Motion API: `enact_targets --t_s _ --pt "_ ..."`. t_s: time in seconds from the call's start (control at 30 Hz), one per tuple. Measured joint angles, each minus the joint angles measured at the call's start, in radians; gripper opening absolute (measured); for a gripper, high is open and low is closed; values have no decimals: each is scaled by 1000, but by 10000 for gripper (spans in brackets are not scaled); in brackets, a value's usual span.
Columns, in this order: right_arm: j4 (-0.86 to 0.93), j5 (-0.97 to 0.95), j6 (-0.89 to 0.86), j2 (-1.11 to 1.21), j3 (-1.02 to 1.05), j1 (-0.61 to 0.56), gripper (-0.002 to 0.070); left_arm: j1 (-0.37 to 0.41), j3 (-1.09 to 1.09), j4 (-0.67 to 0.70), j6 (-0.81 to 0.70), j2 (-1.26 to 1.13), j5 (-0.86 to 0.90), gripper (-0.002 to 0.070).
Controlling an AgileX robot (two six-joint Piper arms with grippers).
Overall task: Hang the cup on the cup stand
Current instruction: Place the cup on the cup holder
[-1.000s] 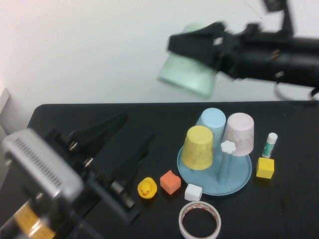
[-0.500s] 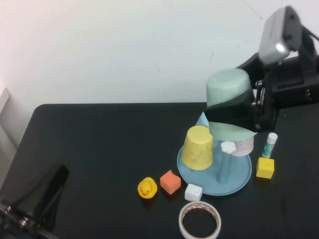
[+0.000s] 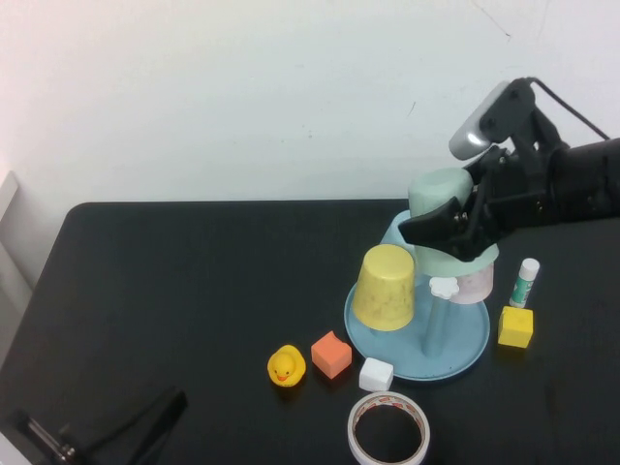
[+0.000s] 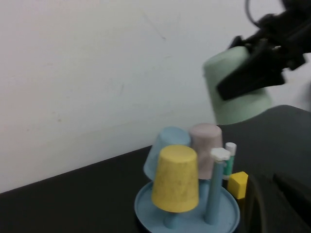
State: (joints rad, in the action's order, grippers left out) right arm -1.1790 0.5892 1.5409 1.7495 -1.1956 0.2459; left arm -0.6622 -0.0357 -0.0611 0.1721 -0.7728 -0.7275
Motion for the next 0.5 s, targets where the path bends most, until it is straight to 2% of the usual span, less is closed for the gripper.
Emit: enact_targets --t_s 0.17,0.5 --pt "-75 -45 62 64 0 0 607 0 0 -83 25 0 0 -1" --pt "-163 -63 158 151 0 0 606 0 0 -98 39 0 0 -1"
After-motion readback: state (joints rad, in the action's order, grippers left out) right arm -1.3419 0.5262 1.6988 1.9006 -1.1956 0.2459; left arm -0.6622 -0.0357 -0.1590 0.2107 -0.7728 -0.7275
